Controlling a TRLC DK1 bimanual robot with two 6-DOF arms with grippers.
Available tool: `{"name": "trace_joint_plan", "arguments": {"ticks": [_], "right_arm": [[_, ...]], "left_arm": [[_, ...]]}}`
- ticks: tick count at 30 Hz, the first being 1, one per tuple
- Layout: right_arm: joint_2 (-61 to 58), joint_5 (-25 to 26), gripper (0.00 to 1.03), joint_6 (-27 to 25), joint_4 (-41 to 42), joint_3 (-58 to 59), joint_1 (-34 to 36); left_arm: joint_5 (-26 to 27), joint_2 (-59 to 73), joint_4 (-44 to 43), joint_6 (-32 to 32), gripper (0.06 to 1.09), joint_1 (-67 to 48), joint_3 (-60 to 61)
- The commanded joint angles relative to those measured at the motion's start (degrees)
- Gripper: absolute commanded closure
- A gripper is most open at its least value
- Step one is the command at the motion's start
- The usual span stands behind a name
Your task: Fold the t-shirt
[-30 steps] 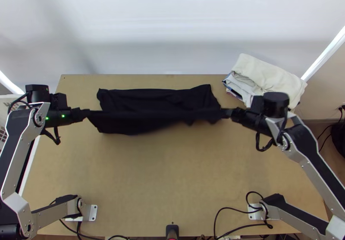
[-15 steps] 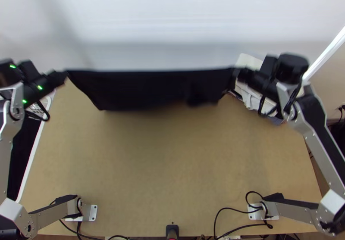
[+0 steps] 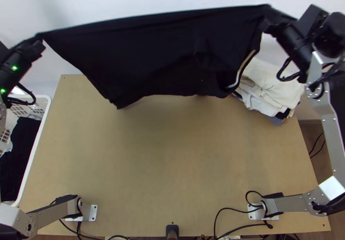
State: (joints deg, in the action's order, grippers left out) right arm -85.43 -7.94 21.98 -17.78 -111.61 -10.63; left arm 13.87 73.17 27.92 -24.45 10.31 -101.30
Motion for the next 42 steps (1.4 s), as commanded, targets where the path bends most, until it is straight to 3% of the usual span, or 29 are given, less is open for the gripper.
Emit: {"name": "trace_joint_plan", "arguments": {"ticks": [1,7,17,24,28,32,38,42], "right_arm": [[4.7,2.5,1.00,-1.0,1.5,-2.4,2.8],[15.4,2.4,1.00,-1.1,0.6,-1.3,3.8],[36.8,0.5,1.00,-3.1,-13.1,4.7,2.9],[43.9,0.0,1.00,-5.0,-26.3,4.6,-0.4],[44.6,0.0,1.00,-5.0,-29.7,6.5,-2.1],[46.8,0.1,1.00,-4.6,-29.8,17.4,-3.8],[48.3,-0.6,1.00,-3.4,-28.7,36.4,-4.7],[48.5,-3.2,1.00,-0.9,-22.8,50.4,-4.7]], "left_arm": [[-3.0,-3.2,-1.2,-0.9,1.05,1.4,-3.6],[-3.1,-7.7,-1.3,-0.8,1.05,2.9,-8.5],[-4.7,-20.9,0.6,-1.0,1.05,3.5,-9.0],[-4.3,-29.7,5.8,-0.1,1.05,3.4,0.7],[-4.0,-33.5,7.6,-0.5,1.05,3.0,9.1],[-2.3,-36.8,8.4,-1.5,1.05,2.8,20.0],[5.1,-40.2,12.0,-2.4,1.05,0.9,38.8],[6.2,-40.5,11.8,0.0,1.05,-0.6,48.6]]}}
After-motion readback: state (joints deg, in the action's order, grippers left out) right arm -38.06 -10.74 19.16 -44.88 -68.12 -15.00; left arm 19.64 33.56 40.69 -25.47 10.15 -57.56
